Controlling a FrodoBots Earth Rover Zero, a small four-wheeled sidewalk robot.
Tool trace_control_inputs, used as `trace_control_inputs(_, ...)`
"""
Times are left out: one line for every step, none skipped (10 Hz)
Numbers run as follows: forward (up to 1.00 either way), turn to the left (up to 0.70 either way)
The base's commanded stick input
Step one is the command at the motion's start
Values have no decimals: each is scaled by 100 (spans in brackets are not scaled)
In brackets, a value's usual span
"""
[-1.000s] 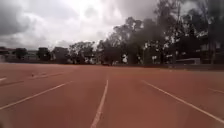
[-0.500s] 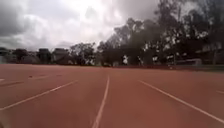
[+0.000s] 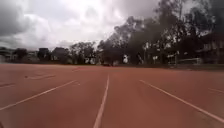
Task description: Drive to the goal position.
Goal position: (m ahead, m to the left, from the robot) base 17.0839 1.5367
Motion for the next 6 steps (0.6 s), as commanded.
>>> trace_control_inputs(60, 0)
trace_control_inputs(60, 0)
trace_control_inputs(60, 0)
trace_control_inputs(60, 0)
trace_control_inputs(60, 0)
trace_control_inputs(60, 0)
